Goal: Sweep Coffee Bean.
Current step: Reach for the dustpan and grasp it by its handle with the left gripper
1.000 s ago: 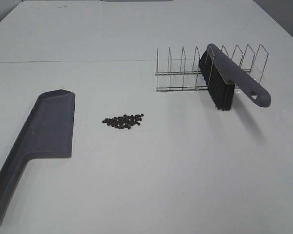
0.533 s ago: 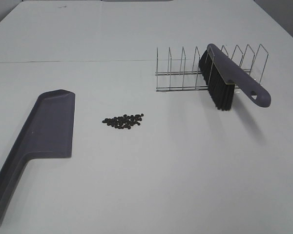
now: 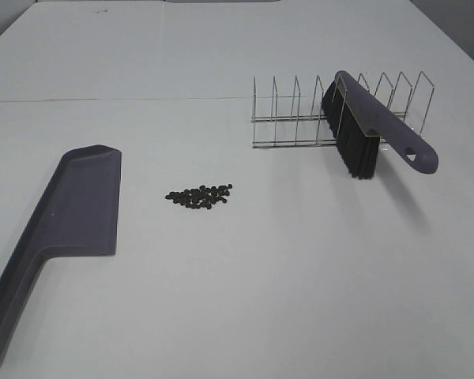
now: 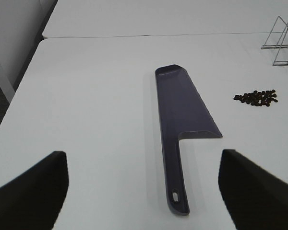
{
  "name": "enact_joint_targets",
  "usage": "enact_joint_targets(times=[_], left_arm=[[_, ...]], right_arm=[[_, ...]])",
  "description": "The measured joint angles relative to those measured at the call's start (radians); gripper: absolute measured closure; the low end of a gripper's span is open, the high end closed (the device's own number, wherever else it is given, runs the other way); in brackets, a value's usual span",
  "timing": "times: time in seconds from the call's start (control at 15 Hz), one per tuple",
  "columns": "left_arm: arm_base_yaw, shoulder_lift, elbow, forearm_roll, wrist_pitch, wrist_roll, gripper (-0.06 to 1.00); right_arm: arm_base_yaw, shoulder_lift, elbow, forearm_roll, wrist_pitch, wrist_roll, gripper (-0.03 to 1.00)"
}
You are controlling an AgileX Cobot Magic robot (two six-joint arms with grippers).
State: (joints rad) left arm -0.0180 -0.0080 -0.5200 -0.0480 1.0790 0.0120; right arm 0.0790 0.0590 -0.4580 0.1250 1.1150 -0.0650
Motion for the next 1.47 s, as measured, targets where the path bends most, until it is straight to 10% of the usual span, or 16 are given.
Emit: enact_joint_targets(times=[0.73, 1.47], left_arm=[[0.000, 0.009, 0.000, 0.000, 0.000, -0.004, 0.18], [0.000, 0.518, 0.001, 0.000, -0.003, -0.023, 0.18]], right_arm=[[0.000, 0.000, 0.000, 0.000, 0.000, 0.000, 0.28], [0.000, 0.000, 0.000, 0.000, 0.000, 0.000, 0.28]])
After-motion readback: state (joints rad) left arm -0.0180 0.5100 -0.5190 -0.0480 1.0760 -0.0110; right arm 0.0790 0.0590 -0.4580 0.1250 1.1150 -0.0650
